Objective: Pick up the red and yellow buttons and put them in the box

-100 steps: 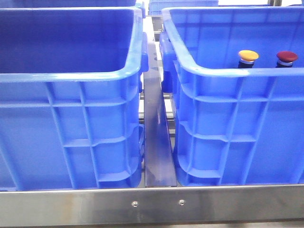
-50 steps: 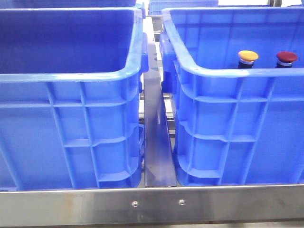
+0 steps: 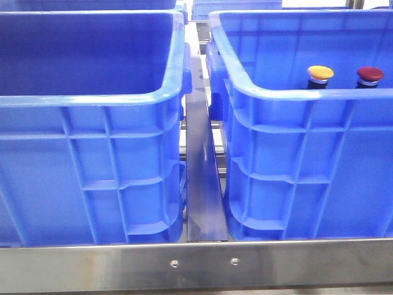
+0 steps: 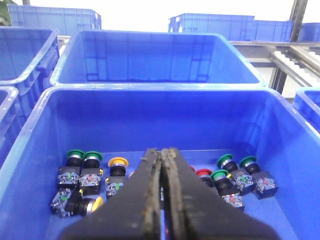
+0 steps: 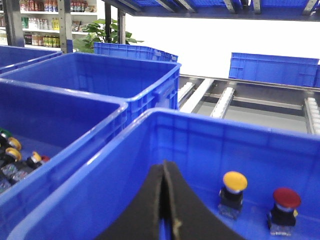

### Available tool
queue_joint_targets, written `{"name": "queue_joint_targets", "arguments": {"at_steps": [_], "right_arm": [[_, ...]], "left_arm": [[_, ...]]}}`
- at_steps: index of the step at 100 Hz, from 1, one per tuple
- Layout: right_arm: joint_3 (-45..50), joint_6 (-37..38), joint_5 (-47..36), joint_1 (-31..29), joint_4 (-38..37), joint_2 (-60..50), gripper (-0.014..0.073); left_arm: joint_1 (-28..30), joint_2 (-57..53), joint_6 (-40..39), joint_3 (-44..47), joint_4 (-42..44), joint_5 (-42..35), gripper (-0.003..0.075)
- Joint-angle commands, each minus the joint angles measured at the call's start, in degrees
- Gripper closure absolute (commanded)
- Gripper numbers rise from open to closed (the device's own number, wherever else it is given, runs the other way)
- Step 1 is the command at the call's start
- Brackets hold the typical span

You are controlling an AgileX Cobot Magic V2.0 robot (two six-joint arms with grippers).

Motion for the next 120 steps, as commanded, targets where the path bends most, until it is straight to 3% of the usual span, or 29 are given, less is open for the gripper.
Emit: {"name": "queue_joint_targets", "arguments": {"at_steps": [1,30,120], "right_arm": [[1.4,-0.3,0.7,0.2,5.2,-3.0,0.0613],[6.8,-0.3,-1.0,0.2,5.2,-12.2,0.0613],[6.8,-0.3,-0.9,0.2,5.2,-12.2,0.0613]], "left_arm": [[0.1,-2.1,0.0,0.6,-0.5,-5.0,0.0741],[0.1,-7.9,0.0,4.8,1.1,-5.0,0.0741],[0.1,-7.9,0.0,5.3,1.1,-3.9,0.0741]]}}
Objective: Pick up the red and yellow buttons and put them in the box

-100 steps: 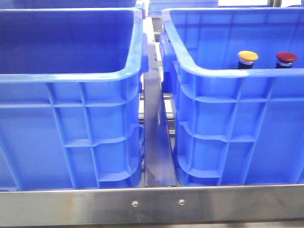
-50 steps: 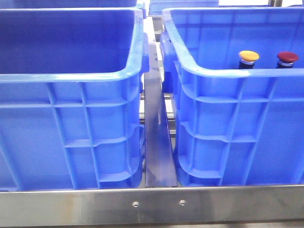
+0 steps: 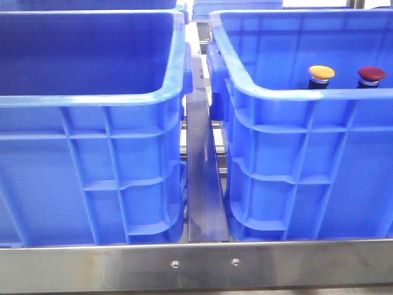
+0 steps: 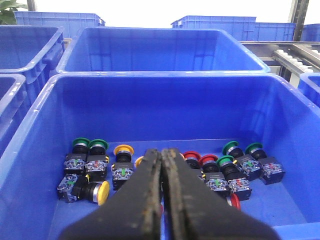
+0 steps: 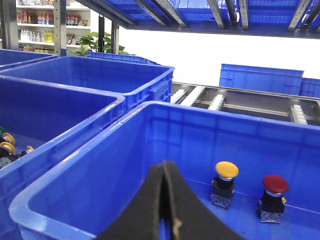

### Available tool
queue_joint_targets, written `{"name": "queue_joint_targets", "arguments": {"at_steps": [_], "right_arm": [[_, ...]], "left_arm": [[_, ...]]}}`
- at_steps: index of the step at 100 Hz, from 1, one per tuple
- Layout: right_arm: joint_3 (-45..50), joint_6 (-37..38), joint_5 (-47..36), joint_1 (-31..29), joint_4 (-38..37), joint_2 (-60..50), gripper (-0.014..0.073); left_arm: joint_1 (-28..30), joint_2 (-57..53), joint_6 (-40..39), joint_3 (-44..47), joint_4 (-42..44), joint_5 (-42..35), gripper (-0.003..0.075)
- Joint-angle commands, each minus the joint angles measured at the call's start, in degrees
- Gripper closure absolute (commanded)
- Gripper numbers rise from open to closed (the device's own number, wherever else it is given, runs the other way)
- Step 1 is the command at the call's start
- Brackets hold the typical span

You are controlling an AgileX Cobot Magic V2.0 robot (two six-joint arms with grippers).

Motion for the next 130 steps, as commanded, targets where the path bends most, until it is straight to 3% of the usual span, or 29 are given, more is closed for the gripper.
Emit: {"name": "queue_joint_targets", "arguments": {"at_steps": [1,21,54,68,72,80,130], "right_arm": [[-1.6,-0.3,1.0,0.2,5.3,0.5,0.0613],[-1.6,-0.3,1.0,0.2,5.3,0.5,0.0613],[-1.6,-0.3,1.1,0.2,5.3,0.5,0.0613],[-1.6,-0.3,1.1,0.2,5.3,0.5,0.0613],[-1.6,-0.3,1.0,0.2,5.3,0.5,0.0613],[-1.6,-0.3,1.1,0.2,5.3,0.5,0.0613],[-1.6,-0.3,1.0,0.2,5.3,0.5,0.0613]], "left_arm": [[0.1,0.7,0.0,-1.3,-0.1,-4.3,0.0741],[0.2,0.7,0.0,1.4,0.2,-7.3,0.0741],[6.1,0.6,0.0,18.2,3.1,-31.9,0.0741],[7.3,-4.8,0.0,26.7,3.1,-37.2,0.0741],[7.3,-5.8,0.0,26.0,2.9,-31.3,0.0741],[7.3,-5.7,0.0,26.3,2.9,-29.7,0.0741],[7.3,-5.6,0.0,26.3,2.9,-29.8,0.0741]]}}
